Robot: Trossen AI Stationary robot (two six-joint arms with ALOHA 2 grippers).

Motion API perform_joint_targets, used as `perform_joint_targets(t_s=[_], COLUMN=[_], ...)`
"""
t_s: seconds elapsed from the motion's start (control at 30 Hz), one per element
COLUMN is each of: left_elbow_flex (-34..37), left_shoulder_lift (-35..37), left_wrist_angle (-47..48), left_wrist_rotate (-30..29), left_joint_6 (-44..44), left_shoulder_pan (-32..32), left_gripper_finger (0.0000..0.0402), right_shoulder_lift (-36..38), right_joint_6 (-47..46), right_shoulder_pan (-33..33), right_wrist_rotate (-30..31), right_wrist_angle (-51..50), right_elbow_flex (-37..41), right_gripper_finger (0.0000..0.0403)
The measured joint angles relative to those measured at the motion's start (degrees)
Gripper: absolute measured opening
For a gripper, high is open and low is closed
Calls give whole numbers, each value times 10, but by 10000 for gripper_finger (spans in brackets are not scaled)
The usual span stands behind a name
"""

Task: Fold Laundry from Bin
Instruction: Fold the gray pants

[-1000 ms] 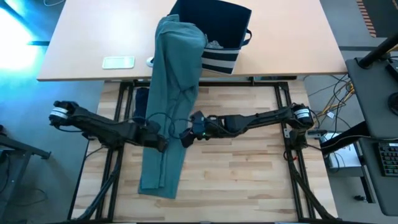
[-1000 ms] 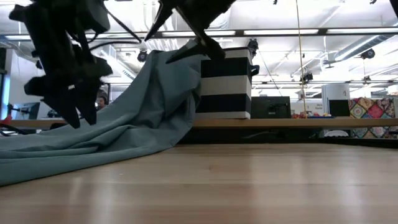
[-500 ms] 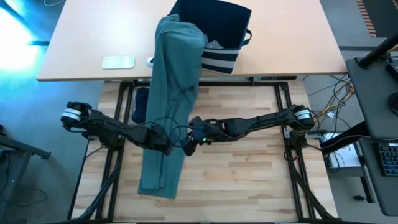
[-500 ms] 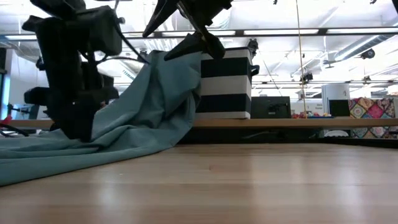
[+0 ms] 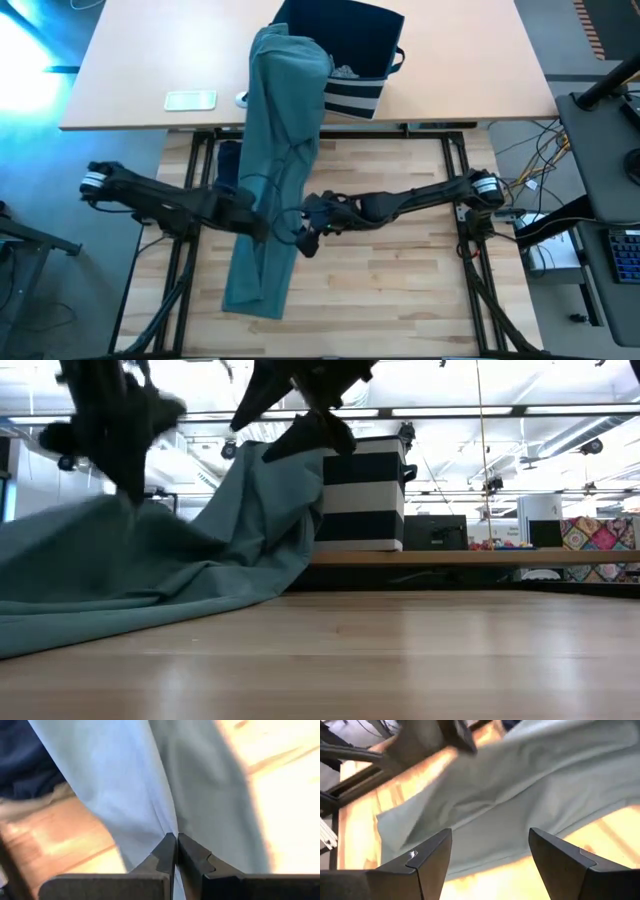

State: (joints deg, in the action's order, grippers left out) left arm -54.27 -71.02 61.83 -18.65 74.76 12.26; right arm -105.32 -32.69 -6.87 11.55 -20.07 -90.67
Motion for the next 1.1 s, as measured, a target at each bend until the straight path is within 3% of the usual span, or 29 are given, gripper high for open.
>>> perform_joint_targets(t_s=[0.13, 0.3, 0.5, 0.67, 0.77, 0.9, 1.1], left_elbow_flex=[-31, -58, -72, -72, -72, -72, -72], left_shoulder_lift=[88, 185, 263, 305, 321, 336, 340], left_wrist_angle=[6, 5, -5, -69, -129, -216, -339], left_wrist_rotate=[-15, -16, -16, -15, -15, -10, 27], left_joint_6=[-16, -32, -33, -53, -75, -115, -146], left_shoulder_pan=[5, 16, 22, 22, 22, 22, 22], left_gripper_finger=[1, 0, 0, 0, 0, 0, 0], right_shoulder_lift=[-36, -102, -187, -212, -211, -205, -209], right_joint_6=[-66, -171, -290, -301, -233, -70, 320], right_shoulder_pan=[0, 21, 43, 39, 37, 22, -20], right_wrist_rotate=[-1, -5, -92, -120, -118, -100, 57], right_wrist_angle=[25, 159, 339, 384, 384, 394, 402], right_elbow_flex=[1, 1, 0, -6, -6, -6, -7], right_gripper_finger=[258, 258, 258, 258, 258, 258, 258])
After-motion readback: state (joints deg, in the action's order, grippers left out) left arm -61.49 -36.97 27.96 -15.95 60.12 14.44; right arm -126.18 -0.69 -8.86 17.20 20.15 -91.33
